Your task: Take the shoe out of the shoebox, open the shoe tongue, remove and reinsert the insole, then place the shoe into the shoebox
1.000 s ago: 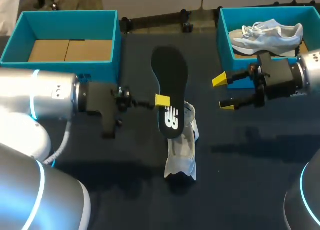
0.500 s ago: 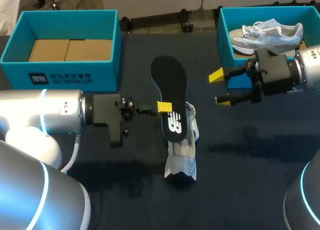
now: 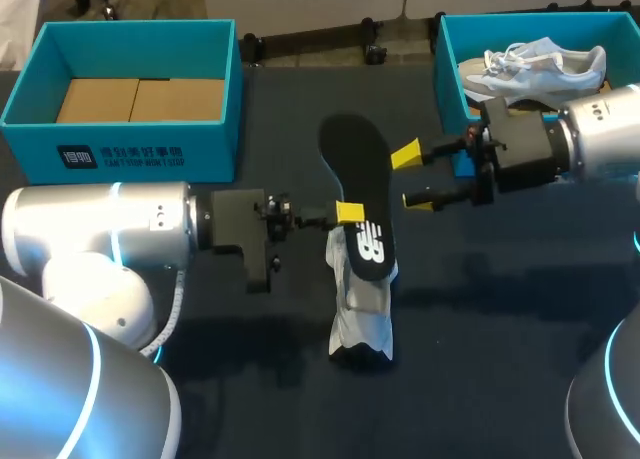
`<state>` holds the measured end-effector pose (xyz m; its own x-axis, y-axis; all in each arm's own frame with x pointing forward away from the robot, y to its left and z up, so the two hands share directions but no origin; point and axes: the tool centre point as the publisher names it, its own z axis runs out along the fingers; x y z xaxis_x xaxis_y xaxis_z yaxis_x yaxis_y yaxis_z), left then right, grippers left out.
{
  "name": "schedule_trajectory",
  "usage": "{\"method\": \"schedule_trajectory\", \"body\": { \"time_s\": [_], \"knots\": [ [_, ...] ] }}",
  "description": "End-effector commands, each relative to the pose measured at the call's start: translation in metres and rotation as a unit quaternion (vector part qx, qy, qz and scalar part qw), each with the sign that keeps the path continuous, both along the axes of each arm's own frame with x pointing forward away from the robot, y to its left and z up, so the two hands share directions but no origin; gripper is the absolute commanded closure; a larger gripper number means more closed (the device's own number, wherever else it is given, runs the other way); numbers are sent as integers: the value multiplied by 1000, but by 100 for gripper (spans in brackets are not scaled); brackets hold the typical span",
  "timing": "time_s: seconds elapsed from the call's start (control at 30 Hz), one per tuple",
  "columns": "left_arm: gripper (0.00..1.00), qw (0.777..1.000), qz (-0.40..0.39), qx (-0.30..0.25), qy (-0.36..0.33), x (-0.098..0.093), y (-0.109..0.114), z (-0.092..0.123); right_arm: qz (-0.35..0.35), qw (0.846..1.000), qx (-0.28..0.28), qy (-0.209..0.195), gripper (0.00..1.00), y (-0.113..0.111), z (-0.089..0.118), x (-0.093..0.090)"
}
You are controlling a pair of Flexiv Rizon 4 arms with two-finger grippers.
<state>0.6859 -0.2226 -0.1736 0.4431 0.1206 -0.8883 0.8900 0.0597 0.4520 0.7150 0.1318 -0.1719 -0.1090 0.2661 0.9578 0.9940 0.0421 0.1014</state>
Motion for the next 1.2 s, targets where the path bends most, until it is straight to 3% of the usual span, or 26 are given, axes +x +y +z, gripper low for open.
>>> {"method": "schedule_trajectory", "body": {
  "time_s": [0.03,0.2,0.23,0.27,0.37,0.5,0.8,0.9,1.2],
  "knots": [
    [100,1000,0,0,-2,6,-11,-2,3,1000,4,0,9,11,-3,5],
    [100,1000,-2,-3,-3,7,-14,-3,7,1000,4,0,20,18,-1,5],
    [100,1000,-3,-3,-4,7,-15,-3,7,1000,6,0,36,19,0,5],
    [100,1000,-3,-2,-4,7,-15,-3,7,1000,6,1,43,20,0,5],
    [100,1000,-4,-2,-5,6,-16,-5,9,1000,10,2,39,22,-1,6],
    [100,1000,-4,0,-7,7,-18,-8,10,1000,13,9,51,24,-3,7],
    [100,1000,0,0,-15,7,-19,-9,6,1000,18,17,58,23,-3,9],
    [100,1000,1,-2,-16,7,-19,-10,5,1000,23,19,65,22,-4,9],
    [100,1000,6,-6,-17,7,-20,-11,2,999,29,24,64,19,-5,10]
  ]
}}
